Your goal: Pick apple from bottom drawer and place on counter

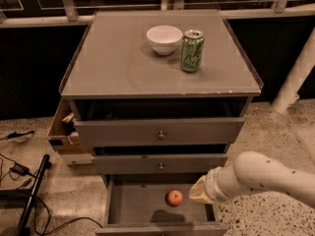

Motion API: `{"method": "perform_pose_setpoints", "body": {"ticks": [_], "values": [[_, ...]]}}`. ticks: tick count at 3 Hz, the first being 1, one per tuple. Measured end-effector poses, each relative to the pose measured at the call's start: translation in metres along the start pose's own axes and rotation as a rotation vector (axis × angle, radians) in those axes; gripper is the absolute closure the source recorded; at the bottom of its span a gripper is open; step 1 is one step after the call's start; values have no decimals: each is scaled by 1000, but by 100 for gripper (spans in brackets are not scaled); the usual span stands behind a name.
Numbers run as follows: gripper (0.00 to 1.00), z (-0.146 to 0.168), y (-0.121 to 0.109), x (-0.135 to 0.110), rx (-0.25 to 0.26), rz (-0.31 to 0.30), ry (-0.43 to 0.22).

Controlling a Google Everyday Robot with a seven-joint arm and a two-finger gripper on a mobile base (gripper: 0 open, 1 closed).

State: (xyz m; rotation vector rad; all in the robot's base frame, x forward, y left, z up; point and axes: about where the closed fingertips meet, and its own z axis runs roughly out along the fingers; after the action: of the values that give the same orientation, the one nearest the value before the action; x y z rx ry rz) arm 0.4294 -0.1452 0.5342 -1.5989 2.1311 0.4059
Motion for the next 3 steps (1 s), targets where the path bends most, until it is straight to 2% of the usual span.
{"method": "perform_pose_setpoints", "body": {"ticks": [1,2,3], "values": [[100,65,-36,36,40,33,-24],[100,100,-24,51,-7,81,-45],[100,100,-24,51,-7,81,-45]]}}
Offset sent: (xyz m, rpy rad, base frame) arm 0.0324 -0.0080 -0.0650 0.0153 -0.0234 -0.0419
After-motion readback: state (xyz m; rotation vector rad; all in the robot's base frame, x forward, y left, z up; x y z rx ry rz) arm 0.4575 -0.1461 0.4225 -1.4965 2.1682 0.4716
